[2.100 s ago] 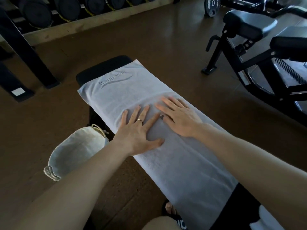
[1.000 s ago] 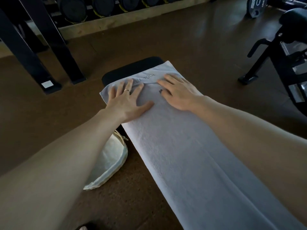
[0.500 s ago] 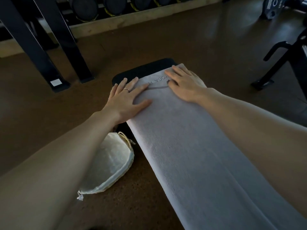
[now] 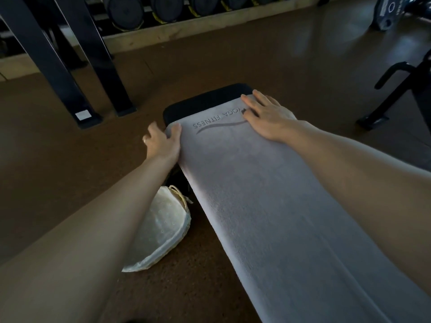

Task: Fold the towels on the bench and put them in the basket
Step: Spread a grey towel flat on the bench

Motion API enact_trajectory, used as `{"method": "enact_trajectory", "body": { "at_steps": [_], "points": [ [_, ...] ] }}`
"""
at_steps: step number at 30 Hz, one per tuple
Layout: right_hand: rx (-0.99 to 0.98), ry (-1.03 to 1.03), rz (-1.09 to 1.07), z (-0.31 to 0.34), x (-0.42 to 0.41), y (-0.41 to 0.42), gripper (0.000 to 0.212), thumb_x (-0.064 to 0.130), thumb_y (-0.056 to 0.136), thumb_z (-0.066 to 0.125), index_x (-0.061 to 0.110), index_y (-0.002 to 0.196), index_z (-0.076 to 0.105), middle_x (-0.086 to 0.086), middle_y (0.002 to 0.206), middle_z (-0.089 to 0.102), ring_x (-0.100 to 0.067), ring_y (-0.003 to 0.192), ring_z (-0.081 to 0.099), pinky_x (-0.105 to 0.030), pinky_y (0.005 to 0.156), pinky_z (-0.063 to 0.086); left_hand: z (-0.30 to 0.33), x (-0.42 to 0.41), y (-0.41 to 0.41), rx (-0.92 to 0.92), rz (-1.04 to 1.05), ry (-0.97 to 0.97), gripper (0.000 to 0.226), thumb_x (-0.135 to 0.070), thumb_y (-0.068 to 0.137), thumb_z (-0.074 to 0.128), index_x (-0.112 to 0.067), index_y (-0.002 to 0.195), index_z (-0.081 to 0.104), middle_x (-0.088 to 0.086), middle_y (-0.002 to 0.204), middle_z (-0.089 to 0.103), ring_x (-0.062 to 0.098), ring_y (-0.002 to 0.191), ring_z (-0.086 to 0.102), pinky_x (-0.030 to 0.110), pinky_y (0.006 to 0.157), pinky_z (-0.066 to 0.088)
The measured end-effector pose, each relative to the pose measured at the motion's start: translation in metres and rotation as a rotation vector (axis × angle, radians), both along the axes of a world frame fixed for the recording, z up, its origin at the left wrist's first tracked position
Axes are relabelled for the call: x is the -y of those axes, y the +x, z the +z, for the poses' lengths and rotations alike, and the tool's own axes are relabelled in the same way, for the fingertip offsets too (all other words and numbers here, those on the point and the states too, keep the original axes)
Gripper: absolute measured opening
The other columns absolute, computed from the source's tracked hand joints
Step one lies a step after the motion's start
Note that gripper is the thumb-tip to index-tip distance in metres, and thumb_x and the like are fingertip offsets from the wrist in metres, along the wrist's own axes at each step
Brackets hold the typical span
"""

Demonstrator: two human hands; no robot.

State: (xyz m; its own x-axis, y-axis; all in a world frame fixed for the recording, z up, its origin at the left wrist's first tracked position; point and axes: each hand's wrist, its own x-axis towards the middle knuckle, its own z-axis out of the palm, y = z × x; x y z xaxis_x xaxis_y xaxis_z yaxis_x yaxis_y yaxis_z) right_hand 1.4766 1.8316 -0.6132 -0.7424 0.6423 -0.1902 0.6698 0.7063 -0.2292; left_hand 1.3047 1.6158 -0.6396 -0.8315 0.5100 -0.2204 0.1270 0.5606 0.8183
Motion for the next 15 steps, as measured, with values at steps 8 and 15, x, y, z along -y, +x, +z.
{"method": "enact_trajectory", "body": {
  "at_steps": [8, 15],
  "points": [
    [-0.08, 0.078, -0.065, 0.006, -0.009, -0.007, 0.057, 0.04, 0.111, 0.029, 0.036, 0.165, 0.012, 0.006, 0.173, 0.009, -0.023, 0.159, 0.004, -0.046, 0.128, 0.01, 0.015, 0.018, -0.019, -0.236, -0.085, 0.01, 0.016, -0.037, 0.1, 0.061, -0.024, 0.109, 0.057, -0.006, 0.107, 0.054, 0.004, 0.083, 0.05, 0.018, 0.062, 0.035],
    [-0.014, 0.129, 0.014, 0.013, -0.023, -0.026, 0.055, 0.017, 0.108, 0.035, 0.026, 0.161, 0.029, -0.001, 0.168, 0.028, -0.026, 0.157, 0.015, -0.053, 0.126, 0.014, 0.017, 0.018, -0.031, -0.348, -0.133, -0.019, 0.008, -0.022, 0.102, 0.057, -0.018, 0.108, 0.06, -0.001, 0.105, 0.059, 0.008, 0.084, 0.053, 0.018, 0.06, 0.036]
  ]
}}
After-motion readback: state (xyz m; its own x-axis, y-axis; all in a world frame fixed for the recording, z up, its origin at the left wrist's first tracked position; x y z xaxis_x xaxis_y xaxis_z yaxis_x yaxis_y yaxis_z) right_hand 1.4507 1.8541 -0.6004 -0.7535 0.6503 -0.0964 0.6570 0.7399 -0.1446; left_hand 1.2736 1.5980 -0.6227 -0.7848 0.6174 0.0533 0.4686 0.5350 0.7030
